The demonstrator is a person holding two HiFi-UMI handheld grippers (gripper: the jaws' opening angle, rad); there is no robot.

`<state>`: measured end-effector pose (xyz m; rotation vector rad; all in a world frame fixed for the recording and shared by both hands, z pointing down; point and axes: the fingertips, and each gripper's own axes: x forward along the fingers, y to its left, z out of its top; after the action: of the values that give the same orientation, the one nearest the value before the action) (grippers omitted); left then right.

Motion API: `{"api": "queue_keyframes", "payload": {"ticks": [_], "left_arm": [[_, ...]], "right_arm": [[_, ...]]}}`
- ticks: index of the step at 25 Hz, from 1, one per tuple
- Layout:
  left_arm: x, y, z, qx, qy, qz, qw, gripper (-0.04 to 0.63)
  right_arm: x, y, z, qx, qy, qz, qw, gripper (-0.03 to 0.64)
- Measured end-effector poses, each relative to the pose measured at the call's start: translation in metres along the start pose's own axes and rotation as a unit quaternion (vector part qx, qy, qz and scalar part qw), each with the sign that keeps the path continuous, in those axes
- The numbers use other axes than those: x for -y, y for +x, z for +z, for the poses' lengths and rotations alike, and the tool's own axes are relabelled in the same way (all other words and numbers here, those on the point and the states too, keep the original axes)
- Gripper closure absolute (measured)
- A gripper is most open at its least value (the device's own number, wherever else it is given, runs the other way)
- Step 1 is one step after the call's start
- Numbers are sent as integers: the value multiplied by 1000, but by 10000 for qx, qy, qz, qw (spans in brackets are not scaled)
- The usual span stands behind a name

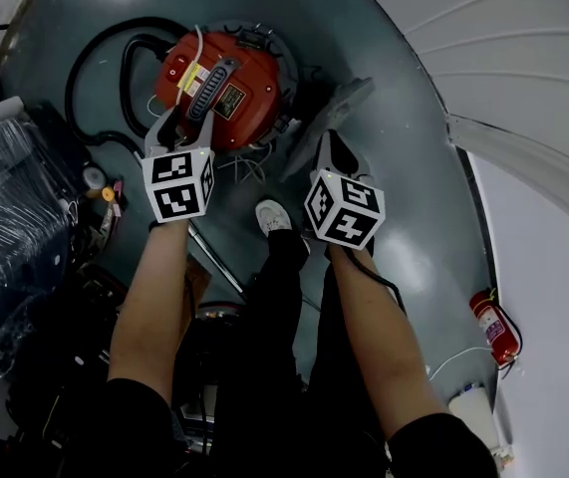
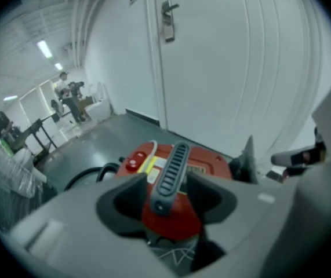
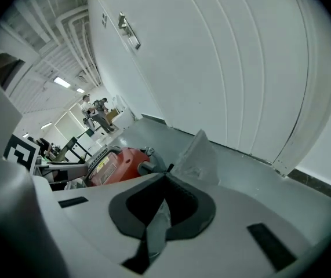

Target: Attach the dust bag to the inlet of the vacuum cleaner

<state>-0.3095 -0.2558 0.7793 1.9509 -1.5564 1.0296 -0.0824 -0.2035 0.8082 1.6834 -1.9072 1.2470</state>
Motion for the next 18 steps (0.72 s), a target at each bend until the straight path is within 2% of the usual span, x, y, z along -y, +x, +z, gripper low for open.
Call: {"api": "queue_keyframes", "payload": {"ticks": [1, 2, 5, 10, 15, 18], "left_arm": [[2, -7, 3, 93, -84, 58, 9999, 404], [6, -15, 5, 162, -168, 83, 9997, 464], [22, -39, 14, 307, -523, -6, 9982, 594], [44, -88, 52, 603, -1161, -250, 9911, 595], [64, -162, 118, 1083, -1231, -315, 9860, 595], [73, -207, 152, 1169, -1437, -439, 9817, 595]], "right_arm": [[0, -5, 4, 34, -49, -31, 10000, 617], [-1, -10, 8, 43, -127, -29, 9999, 618], [-11, -31, 26, 121, -424, 46, 9990, 618], [-37, -78, 69, 427, -861, 158, 9952, 618], [-72, -135, 122, 804, -1050, 314, 9907, 618], [-95, -178, 157, 961, -1141, 350, 9882, 618]]}}
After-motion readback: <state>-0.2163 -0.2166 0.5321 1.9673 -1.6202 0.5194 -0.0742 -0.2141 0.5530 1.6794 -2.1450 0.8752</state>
